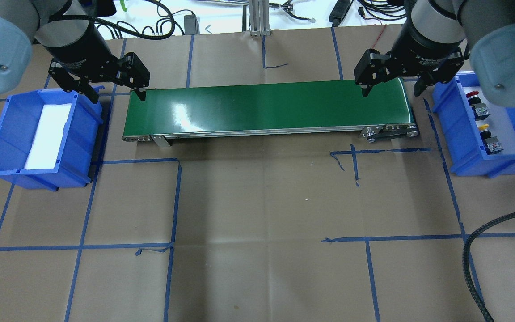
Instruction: Transport two buttons from left to right
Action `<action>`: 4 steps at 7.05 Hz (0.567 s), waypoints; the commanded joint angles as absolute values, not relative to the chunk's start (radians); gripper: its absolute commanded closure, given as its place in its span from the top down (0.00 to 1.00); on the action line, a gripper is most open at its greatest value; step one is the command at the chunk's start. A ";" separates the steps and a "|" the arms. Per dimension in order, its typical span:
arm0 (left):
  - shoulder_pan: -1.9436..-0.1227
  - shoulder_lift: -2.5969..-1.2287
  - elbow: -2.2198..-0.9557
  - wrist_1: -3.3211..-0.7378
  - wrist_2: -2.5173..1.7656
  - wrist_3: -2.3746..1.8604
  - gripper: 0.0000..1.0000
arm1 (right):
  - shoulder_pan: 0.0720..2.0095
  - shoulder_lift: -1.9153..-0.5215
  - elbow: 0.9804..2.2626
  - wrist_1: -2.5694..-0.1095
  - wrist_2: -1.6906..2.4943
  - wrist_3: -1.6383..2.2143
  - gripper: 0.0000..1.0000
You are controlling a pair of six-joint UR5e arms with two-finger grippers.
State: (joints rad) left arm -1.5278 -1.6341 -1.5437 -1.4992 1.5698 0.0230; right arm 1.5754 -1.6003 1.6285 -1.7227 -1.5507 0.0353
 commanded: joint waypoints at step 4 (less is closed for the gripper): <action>-1.528 -1.634 -1.543 -1.499 1.569 0.023 1.00 | 1.575 -1.603 1.628 -1.726 -1.557 0.035 1.00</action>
